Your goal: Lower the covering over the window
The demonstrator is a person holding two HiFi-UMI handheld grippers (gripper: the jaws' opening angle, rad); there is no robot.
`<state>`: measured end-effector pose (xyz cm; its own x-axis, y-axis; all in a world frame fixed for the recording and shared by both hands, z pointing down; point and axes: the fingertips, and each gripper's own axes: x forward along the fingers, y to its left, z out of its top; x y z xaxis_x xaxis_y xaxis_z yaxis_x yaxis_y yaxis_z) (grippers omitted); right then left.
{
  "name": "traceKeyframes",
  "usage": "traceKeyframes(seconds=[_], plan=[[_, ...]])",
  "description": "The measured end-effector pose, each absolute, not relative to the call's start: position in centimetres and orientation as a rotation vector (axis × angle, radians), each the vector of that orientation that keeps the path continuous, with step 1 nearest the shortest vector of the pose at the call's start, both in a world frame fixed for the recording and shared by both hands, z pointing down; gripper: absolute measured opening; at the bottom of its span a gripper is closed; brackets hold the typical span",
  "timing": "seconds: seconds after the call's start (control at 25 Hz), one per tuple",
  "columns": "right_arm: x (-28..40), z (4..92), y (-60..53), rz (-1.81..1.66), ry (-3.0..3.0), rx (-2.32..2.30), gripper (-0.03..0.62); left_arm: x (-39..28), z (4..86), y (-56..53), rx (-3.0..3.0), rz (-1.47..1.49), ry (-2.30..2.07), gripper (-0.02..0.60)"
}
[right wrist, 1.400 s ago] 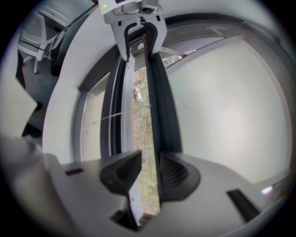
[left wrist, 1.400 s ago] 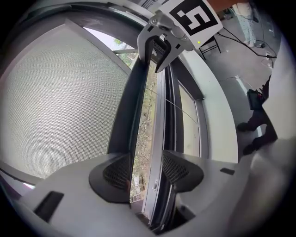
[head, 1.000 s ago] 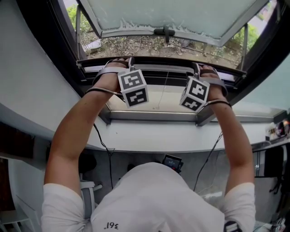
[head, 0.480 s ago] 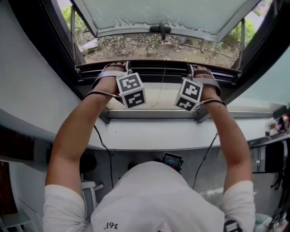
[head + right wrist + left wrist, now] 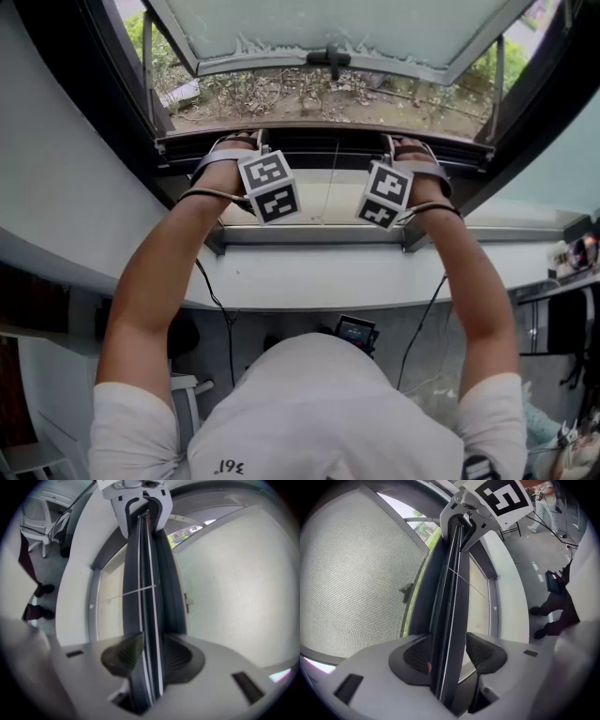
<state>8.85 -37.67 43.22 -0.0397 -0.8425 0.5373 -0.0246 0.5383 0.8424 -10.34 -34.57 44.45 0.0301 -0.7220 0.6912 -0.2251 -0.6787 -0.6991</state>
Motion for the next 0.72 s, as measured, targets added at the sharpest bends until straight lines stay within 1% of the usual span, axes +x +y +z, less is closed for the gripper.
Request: traceKeyframes(seconds=[0.72], plan=[[8.7,46.5,-37.8,-0.744,-1.470,0.741,0.130,-10.5,47.7,-34.6,-1.944,-1.745,0.927,0.225]])
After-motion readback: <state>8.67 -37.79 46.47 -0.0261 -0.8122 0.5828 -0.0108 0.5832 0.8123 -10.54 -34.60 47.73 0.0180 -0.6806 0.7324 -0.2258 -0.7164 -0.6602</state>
